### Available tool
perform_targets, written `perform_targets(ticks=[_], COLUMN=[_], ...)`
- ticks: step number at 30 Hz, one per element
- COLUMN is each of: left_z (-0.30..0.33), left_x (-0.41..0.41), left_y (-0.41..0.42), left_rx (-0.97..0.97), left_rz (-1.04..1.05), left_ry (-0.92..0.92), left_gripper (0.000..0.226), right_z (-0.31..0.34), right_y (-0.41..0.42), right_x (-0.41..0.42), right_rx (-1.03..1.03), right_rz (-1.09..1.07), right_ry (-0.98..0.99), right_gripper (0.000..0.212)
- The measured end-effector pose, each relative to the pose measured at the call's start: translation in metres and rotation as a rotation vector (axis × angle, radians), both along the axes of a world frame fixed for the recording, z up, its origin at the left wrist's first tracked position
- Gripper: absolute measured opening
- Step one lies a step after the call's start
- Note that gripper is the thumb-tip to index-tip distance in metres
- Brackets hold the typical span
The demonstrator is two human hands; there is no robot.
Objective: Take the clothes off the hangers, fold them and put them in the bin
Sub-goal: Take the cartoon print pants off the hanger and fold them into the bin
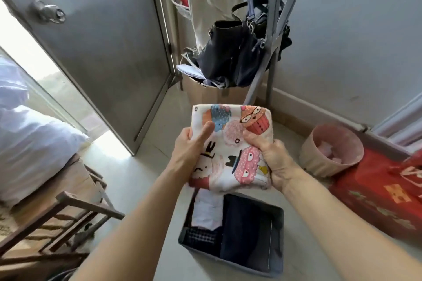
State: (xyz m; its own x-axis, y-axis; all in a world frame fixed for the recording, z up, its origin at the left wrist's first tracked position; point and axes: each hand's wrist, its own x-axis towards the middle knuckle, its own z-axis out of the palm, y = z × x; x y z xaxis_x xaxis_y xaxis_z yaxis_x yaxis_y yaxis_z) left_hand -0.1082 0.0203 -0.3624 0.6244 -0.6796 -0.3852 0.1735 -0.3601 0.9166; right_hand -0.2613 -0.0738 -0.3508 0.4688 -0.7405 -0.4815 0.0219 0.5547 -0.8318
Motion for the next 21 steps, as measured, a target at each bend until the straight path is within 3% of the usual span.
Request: perform_targets(ticks=[3, 6, 9, 11, 13, 17, 19, 21], left_z=[-0.045, -0.093, -0.137, -0.166, -0.201, -0.269, -0.303, -0.327], left_x=[0.005, 0.008, 0.006, 0.003, 0.002, -0.004, -0.02, -0.042], left_y=[-0.007, -0.013, -0.017, -0.019, -0.014, 0.017, 0.03, 0.031], left_rx=[-0.005, 0.049, 0.191, 0.232, 0.221, -0.085, -0.165, -0.172], left_rz=[-0.041, 0.052, 0.035, 0.001, 0.009, 0.357, 0.448, 0.353], left_ry=[0.036, -0.064, -0.259, -0.28, -0.115, 0.695, 0.87, 0.917], left_gripper=[0.034, 0.045, 0.054, 0.055, 0.057, 0.096, 0.099, 0.106], right_z=[-0.042, -0.087, -0.142, -0.175, -0.213, -0.279, -0.306, -0.334], right_y=[-0.019, -0.025, -0.024, -0.022, -0.019, -0.006, 0.008, 0.027], right_x=[0.012, 0.017, 0.015, 0.011, 0.006, -0.002, -0.003, -0.002], right_rx=[0.037, 0.08, 0.147, 0.201, 0.245, 0.405, 0.516, 0.563], right_rz=[-0.027, -0.018, -0.045, -0.078, -0.113, -0.178, -0.199, -0.245], right_ry=[-0.006, 0.025, 0.063, 0.072, 0.064, -0.048, -0.123, -0.177], right_gripper=[0.033, 0.034, 0.038, 0.041, 0.043, 0.06, 0.049, 0.054])
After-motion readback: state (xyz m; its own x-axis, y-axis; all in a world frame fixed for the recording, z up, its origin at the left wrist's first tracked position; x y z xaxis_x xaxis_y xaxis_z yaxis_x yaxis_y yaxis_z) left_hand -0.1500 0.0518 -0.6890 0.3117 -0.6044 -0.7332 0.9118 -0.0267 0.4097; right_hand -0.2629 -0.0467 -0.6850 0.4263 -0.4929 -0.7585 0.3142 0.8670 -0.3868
